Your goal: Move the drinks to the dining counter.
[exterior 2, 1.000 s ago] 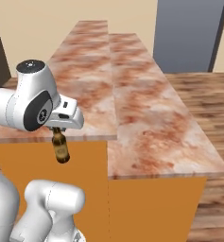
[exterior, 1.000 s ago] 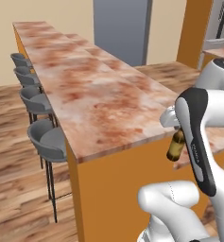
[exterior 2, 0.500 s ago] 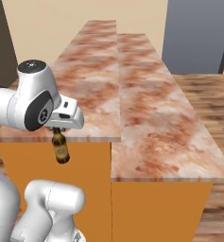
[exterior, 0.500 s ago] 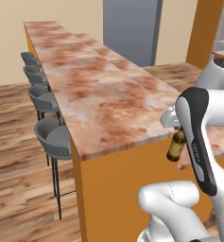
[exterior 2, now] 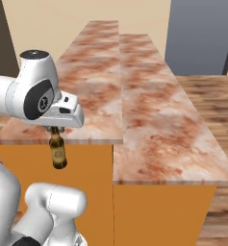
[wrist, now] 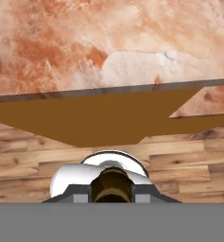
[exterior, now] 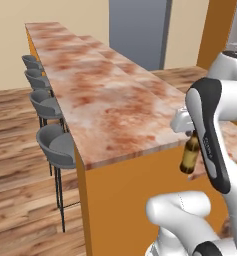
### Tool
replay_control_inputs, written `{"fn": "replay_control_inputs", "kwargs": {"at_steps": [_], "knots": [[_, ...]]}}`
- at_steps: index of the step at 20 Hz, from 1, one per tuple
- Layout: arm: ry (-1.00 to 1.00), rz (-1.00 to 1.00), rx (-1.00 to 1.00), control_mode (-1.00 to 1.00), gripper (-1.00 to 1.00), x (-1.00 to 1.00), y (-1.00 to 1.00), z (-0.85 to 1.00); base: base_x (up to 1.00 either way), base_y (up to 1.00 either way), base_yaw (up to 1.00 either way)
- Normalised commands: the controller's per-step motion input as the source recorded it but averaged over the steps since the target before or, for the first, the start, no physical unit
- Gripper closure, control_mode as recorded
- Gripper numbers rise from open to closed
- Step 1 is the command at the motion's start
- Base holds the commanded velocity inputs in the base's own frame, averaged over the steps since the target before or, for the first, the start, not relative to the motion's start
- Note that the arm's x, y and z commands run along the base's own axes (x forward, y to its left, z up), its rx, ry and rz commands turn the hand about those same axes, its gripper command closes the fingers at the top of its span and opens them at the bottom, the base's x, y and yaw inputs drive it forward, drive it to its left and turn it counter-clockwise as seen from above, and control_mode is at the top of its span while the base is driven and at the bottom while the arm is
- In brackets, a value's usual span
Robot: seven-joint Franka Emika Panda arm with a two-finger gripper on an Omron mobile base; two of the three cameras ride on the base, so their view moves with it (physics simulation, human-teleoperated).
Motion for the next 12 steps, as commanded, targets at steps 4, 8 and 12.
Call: {"fn": "replay_control_inputs", "kwargs": {"at_steps": [4,8,12], "knots": [[0.06,0.0,-0.06,-1.0,1.0,0.0,0.03,0.43,0.0,0.0,0.0],[-0.01,0.0,-0.06,-1.0,1.0,0.0,0.02,0.4,0.0,0.0,0.0],[-0.06,0.0,-0.05,-1.0,1.0,0.0,0.01,0.29,0.0,0.0,0.0]]}}
